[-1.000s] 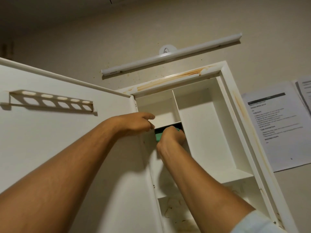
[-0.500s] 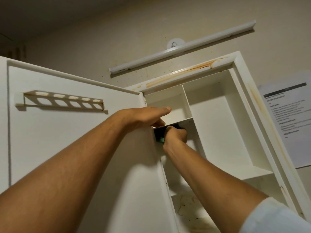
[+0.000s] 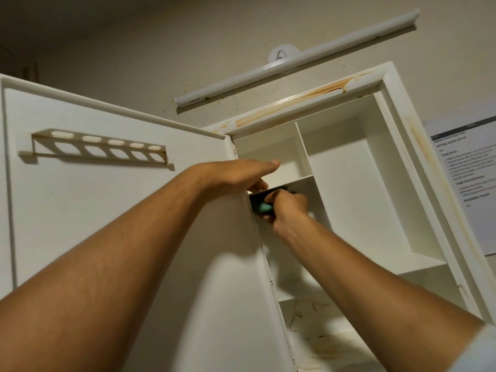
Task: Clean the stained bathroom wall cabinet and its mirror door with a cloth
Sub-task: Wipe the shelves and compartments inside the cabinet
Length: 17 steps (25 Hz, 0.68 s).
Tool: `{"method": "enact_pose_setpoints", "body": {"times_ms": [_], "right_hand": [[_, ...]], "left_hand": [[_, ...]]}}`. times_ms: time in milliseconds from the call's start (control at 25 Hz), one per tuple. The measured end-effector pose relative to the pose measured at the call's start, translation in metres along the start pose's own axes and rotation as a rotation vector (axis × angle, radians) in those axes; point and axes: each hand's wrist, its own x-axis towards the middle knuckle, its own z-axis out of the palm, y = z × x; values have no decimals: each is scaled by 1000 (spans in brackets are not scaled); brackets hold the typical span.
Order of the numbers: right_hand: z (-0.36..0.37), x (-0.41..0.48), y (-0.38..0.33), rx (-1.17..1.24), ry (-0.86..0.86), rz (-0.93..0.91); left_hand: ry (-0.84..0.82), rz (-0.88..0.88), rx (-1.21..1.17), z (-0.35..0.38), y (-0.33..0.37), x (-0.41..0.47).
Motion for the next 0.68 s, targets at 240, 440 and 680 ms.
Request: {"method": "enact_pose_setpoints", "body": {"times_ms": [240,440,680], "right_hand": [[0,12,21,187,-125,9],[-54,23,45,-747,-484,-622],[-73,24,-3,-954,-311,-664]], "left_hand": [[7,13,33,0,-4,7],[24,26,32,-1,-5,7],[19,23,43,1,-3,5]]}}
